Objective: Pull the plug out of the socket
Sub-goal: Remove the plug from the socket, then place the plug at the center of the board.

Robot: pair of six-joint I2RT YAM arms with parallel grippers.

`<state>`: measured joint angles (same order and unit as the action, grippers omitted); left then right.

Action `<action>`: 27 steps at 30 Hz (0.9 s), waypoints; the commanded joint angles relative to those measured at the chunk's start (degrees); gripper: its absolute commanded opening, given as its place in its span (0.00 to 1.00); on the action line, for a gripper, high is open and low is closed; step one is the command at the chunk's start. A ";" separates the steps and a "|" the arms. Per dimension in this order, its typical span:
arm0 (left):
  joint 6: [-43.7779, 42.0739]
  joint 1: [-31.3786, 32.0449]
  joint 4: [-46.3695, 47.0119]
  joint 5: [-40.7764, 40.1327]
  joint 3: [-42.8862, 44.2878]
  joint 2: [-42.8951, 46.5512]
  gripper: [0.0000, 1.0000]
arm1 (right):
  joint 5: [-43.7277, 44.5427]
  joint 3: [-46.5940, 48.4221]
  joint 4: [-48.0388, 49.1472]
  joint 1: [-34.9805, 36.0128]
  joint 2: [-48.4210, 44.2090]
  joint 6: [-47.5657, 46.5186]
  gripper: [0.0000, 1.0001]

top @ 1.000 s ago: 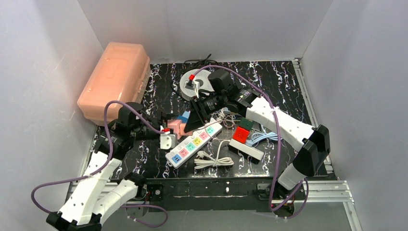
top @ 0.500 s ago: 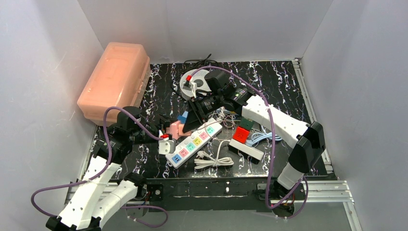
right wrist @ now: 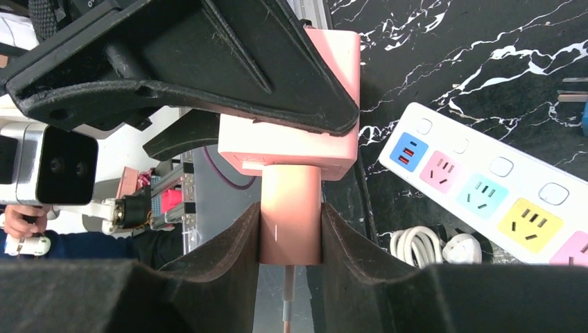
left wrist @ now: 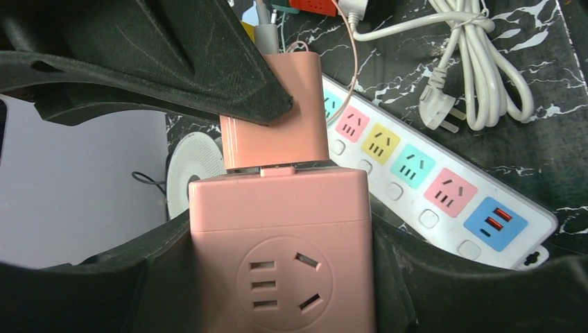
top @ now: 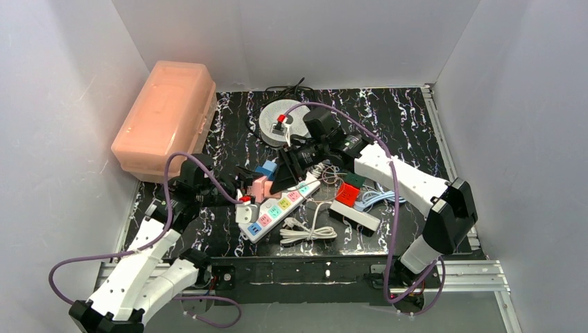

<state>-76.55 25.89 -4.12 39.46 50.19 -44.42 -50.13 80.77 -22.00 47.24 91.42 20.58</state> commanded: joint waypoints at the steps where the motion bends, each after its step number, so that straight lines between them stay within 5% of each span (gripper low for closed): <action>1: -1.08 -0.91 -1.29 -3.88 -1.46 0.76 0.00 | -4.69 -1.61 -0.69 -2.96 -5.83 -1.89 0.01; 15: 3.80 -1.22 0.24 -8.75 -2.33 0.44 0.00 | -5.72 -9.53 -0.59 -7.59 -11.85 -2.21 0.01; 22: 21.20 -5.99 6.60 -19.30 -7.31 -3.04 0.00 | 1.41 0.27 -6.31 -20.57 -12.94 -2.08 0.01; 27: 20.11 -12.89 7.14 -18.86 -14.98 -5.47 0.00 | 8.20 5.68 -6.19 -30.51 -11.97 2.35 0.01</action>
<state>-59.29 17.41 3.36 21.34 39.94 -48.47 -47.81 81.41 -28.62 23.18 80.71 19.40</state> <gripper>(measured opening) 0.607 0.400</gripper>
